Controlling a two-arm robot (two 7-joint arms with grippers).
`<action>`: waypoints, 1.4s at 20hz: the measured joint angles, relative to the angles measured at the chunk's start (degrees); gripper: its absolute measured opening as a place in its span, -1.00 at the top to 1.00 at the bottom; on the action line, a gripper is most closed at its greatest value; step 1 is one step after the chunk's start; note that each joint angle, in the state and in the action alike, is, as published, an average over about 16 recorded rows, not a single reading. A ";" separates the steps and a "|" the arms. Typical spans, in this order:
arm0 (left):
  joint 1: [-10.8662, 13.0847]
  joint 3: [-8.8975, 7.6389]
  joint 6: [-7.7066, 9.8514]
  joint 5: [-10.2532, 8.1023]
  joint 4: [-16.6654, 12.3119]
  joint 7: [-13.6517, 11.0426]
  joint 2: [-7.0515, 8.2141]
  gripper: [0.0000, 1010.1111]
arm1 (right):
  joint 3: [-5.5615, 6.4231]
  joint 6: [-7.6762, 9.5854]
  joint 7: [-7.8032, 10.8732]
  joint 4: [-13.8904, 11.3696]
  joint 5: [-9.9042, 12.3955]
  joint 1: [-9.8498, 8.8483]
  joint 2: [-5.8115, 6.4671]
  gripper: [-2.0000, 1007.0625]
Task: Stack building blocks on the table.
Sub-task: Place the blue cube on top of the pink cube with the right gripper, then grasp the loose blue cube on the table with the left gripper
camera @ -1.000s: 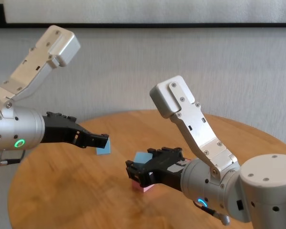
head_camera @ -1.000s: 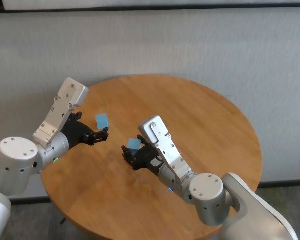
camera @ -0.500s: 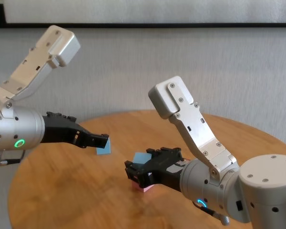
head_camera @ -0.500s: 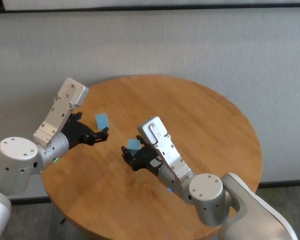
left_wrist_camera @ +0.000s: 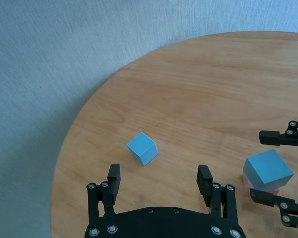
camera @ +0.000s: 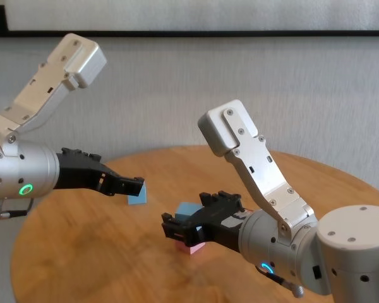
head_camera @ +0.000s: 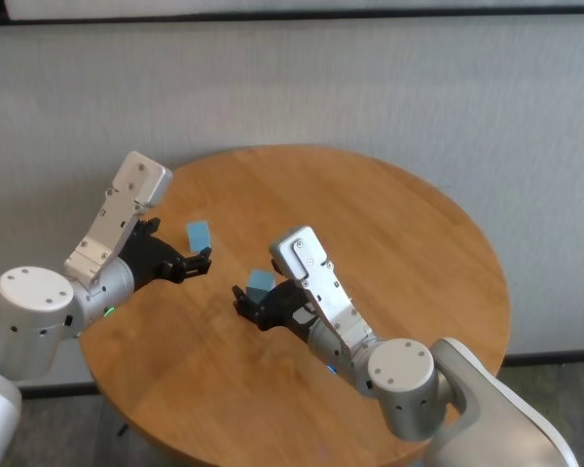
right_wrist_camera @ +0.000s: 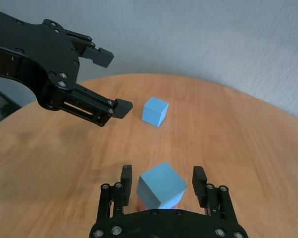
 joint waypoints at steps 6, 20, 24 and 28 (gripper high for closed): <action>0.00 0.00 0.00 0.00 0.00 0.00 0.00 -0.98 | 0.74 -0.07 0.67 -1.92 1.00 -0.71 0.20 -0.75; 0.00 0.00 0.00 0.00 0.00 0.00 0.00 -0.98 | 6.23 2.46 2.91 -14.15 8.24 -3.92 4.53 -1.00; 0.00 0.00 0.00 0.00 0.00 0.00 0.00 -0.98 | 7.94 2.67 2.55 -16.19 9.49 -4.25 6.52 -1.00; 0.00 0.00 0.00 0.00 0.00 0.00 0.00 -0.98 | 9.02 2.29 1.95 -17.01 9.56 -4.42 8.40 -1.00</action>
